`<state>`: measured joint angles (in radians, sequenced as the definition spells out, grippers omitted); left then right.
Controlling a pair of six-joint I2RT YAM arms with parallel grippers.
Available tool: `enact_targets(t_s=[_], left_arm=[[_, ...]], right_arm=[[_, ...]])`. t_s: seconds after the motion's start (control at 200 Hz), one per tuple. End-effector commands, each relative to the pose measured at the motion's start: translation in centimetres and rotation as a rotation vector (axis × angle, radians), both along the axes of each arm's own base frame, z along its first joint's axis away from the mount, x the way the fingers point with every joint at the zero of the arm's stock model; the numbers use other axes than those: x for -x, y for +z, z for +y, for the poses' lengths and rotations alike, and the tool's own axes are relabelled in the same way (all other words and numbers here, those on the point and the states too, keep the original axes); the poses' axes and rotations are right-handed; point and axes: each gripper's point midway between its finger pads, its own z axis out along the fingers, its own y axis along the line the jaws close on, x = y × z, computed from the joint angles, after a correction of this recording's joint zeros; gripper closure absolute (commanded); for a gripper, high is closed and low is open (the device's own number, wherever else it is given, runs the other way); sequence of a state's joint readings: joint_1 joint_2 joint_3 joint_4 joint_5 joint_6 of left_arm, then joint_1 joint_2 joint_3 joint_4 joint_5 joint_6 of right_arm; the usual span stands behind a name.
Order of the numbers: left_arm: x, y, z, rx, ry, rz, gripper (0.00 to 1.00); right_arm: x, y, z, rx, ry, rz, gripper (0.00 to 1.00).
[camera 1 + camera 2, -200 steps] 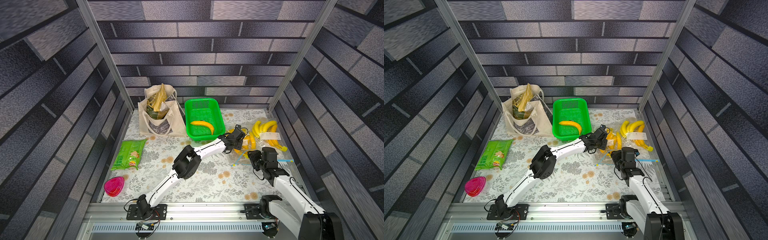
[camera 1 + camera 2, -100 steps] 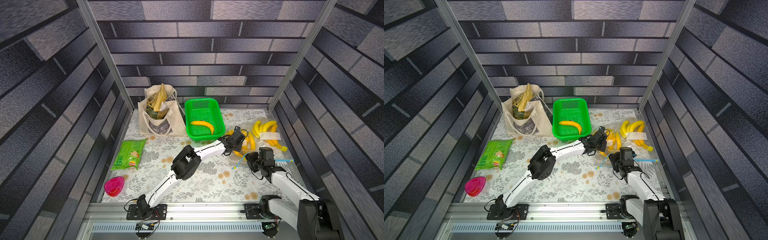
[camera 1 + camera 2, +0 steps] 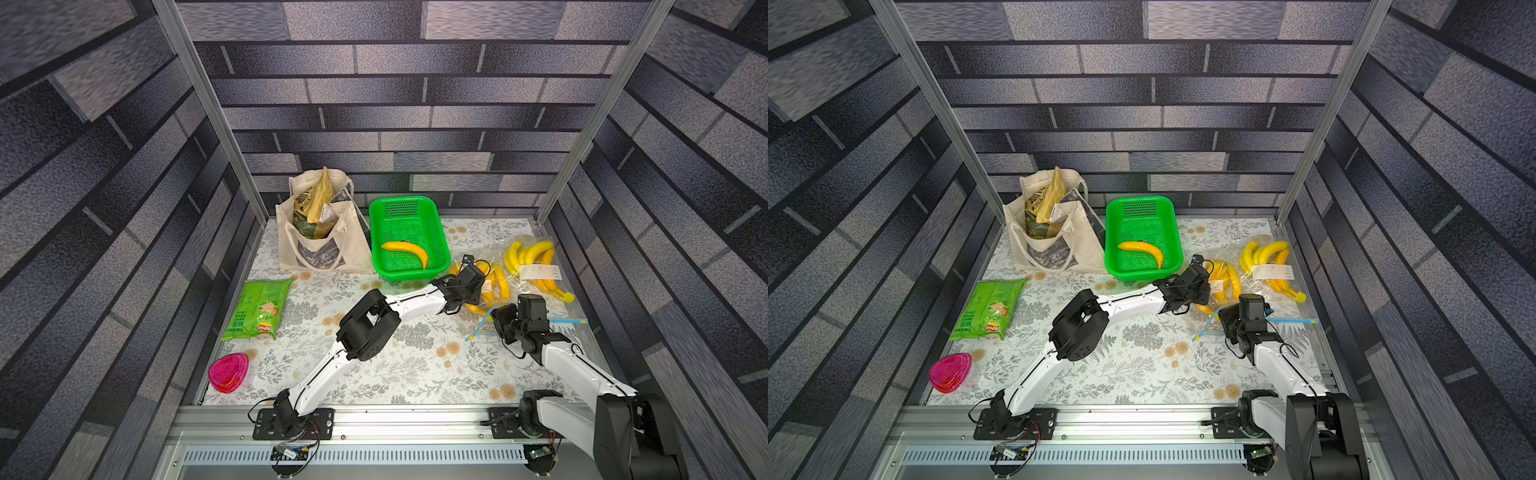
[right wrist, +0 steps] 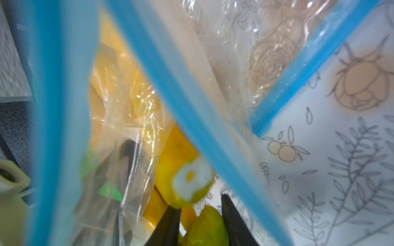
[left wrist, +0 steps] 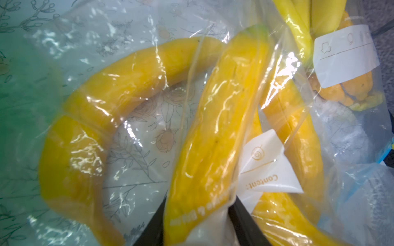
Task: Open the zip-top bag and take out the banana
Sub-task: Pick up the banana from the zipper food storage bag.
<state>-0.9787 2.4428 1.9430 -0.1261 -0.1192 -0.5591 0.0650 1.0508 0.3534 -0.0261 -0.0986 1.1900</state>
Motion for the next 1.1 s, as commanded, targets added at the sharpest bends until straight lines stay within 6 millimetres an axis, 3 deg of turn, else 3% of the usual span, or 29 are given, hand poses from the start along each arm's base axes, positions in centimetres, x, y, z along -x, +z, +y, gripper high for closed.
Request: enact_targets(t_s=[0.0, 0.316, 0.656, 1.092], left_arm=[[0.9, 1.7, -0.1, 0.020, -0.006, 0.005, 0.50], [0.0, 3.8, 1.2, 0.014, 0.008, -0.036, 0.28], [-2.1, 4.1, 2.2, -0.009, 0.030, -0.058, 0.19], [-4.8, 4.2, 2.2, -0.045, 0.056, -0.076, 0.16]], right_arm=[[0.5, 0.9, -1.1, 0.067, -0.017, -0.010, 0.73], [1.5, 4.3, -2.9, 0.218, -0.006, -0.033, 0.81], [4.5, 8.1, -5.6, 0.467, 0.066, 0.037, 0.82], [6.2, 14.1, -8.7, 0.710, 0.072, 0.044, 0.82]])
